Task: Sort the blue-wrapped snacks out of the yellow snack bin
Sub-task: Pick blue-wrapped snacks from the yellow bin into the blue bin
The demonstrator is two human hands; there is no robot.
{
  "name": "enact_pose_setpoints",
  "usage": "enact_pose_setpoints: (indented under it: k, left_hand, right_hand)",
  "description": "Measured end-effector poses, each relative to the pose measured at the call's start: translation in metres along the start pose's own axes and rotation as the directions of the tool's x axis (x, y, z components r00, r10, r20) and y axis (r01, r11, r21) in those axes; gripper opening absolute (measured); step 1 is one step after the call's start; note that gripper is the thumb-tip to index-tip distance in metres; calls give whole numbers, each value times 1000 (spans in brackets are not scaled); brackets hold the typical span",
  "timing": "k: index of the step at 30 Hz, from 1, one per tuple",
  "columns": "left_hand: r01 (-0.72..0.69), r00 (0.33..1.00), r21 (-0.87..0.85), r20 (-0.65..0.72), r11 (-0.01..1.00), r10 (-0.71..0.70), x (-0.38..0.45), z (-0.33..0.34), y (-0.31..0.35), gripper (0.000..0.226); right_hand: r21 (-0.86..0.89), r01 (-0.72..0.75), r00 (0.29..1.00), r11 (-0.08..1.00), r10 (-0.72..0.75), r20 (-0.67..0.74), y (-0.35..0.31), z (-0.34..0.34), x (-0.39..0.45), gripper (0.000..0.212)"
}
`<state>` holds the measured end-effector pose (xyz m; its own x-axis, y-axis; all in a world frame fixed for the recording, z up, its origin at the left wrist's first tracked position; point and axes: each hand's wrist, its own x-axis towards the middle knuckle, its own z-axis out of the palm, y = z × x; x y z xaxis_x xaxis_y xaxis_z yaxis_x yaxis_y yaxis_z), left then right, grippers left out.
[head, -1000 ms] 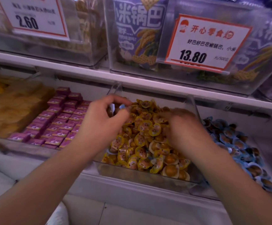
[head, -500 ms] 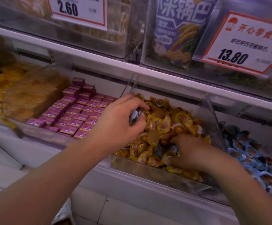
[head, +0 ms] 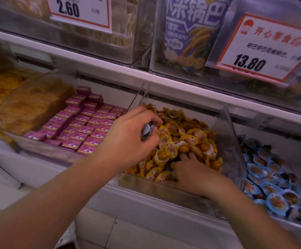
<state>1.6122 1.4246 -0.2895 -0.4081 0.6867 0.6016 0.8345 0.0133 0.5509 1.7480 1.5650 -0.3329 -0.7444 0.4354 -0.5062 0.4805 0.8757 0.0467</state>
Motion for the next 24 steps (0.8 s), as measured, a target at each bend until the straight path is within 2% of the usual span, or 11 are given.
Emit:
enact_pose_setpoints:
  k: [7, 10, 12, 14, 16, 17, 18, 21, 24]
  left_hand:
    - [12, 1000, -34, 9, 999, -11, -1, -2, 0, 19]
    - [19, 1000, -32, 7, 999, -19, -1, -2, 1, 18]
    - [41, 999, -38, 5, 998, -41, 0, -2, 1, 16]
    - [92, 996, -72, -15, 993, -93, 0, -2, 3, 15]
    - [168, 984, -136, -42, 976, -175, 0, -1, 7, 16]
    - [213, 973, -184, -44, 960, -225, -1, 0, 9, 17]
    - [266, 959, -254, -27, 930, -281, -1, 3, 11, 17]
    - [455, 881, -453, 105, 767, -461, -1, 20, 20, 22]
    - [625, 767, -536, 284, 568, -576, 0, 41, 24, 23]
  right_hand:
    - [295, 187, 980, 937, -157, -123, 3, -6, -3, 47]
    - [530, 253, 964, 809, -164, -210, 1, -13, -3, 35]
    - [737, 304, 944, 604, -87, -318, -1, -21, -6, 34]
    - [896, 327, 932, 302, 54, -359, -1, -30, -10, 35]
    - [953, 298, 951, -59, 99, -292, 1, -37, -14, 31]
    - [938, 271, 962, -215, 85, -258, 3, -40, -17, 31]
    - [914, 241, 970, -328, 72, -230, 5, -43, -19, 34]
    - [843, 140, 989, -519, 42, -139, 9, -48, -26, 50]
    - [816, 87, 995, -571, 9, -100, 12, -44, -29, 53]
